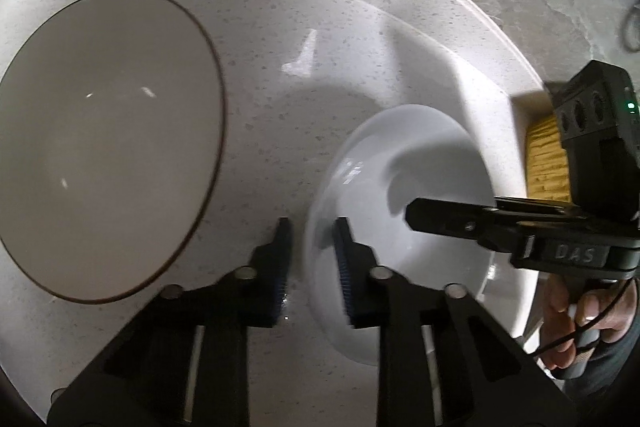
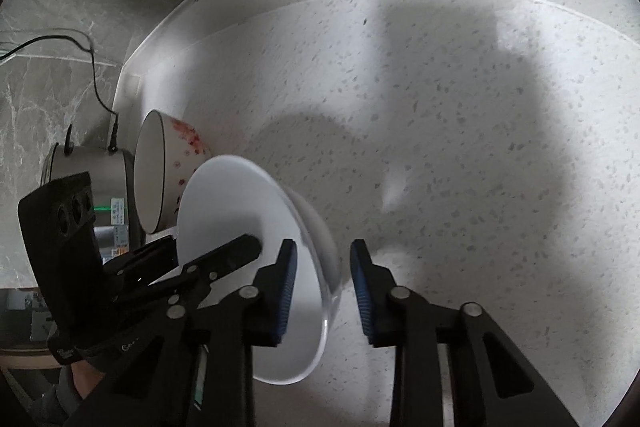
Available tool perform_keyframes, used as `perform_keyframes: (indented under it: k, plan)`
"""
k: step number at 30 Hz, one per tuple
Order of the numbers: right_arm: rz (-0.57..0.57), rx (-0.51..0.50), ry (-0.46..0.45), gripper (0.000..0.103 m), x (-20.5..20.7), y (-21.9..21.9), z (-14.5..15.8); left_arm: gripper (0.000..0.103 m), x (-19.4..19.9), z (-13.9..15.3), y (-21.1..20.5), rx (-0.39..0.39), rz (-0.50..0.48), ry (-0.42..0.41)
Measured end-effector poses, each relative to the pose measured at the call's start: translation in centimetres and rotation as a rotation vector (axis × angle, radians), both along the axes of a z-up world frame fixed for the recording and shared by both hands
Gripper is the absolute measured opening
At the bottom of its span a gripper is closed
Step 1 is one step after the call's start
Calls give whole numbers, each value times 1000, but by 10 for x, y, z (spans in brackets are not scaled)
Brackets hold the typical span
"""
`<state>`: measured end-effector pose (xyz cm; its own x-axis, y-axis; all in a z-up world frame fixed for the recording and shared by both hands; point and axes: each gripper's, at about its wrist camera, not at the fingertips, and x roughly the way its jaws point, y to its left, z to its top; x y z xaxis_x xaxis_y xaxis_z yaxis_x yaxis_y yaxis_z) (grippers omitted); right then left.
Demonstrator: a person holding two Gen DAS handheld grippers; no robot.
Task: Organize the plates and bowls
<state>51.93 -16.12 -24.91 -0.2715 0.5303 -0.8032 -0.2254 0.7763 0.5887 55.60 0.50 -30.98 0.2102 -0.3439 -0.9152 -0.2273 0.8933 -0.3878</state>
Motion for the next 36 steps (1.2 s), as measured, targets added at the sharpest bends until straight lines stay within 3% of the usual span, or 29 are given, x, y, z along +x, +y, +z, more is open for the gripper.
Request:
perform_keyframes:
  k: [8, 21, 36]
  plan:
    - [-37, 41, 41, 14, 2, -9, -8, 8, 4, -5, 1, -68, 12, -3]
    - [-95, 82, 72, 15, 2, -29, -4, 8, 2, 7, 3, -105, -1, -22]
    - [-173, 78, -10, 17, -34, -69, 61, 8, -29, 68, -39, -123, -113, -99]
